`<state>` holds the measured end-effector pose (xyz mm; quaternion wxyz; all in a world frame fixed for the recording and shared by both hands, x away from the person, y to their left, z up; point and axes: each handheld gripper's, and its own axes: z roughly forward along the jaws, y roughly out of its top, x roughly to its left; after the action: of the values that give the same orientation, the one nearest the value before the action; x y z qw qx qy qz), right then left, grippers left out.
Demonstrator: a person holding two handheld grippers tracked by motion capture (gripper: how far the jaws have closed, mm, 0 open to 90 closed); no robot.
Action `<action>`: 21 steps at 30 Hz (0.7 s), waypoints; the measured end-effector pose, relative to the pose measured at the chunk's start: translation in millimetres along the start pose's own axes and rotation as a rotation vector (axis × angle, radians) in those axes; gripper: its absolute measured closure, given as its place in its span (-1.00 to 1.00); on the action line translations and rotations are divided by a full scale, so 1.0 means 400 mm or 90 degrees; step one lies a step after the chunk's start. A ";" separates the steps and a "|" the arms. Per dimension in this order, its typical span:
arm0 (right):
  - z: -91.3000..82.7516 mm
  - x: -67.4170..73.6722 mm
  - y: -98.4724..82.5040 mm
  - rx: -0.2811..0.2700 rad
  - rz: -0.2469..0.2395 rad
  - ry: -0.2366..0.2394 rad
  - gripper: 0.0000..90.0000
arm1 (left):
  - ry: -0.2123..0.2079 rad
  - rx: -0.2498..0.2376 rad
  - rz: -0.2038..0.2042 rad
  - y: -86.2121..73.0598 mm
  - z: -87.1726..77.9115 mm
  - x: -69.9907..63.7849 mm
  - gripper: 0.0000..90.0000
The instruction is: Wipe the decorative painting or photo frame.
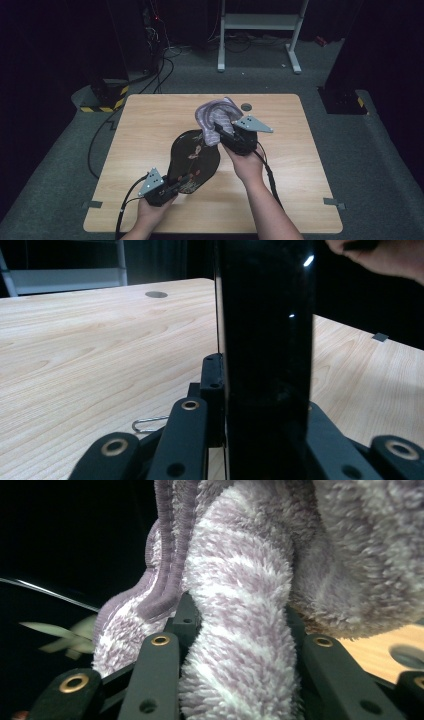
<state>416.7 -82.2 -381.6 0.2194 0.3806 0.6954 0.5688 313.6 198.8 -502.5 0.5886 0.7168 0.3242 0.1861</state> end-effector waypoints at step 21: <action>0.012 -0.046 -0.217 0.110 0.059 -0.016 0.49 | -0.002 -0.003 -0.004 -0.001 0.002 0.002 0.77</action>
<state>407.1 -98.8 -468.3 0.1678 0.4374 0.7206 0.5112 314.6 198.7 -503.2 0.5914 0.7145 0.3252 0.1842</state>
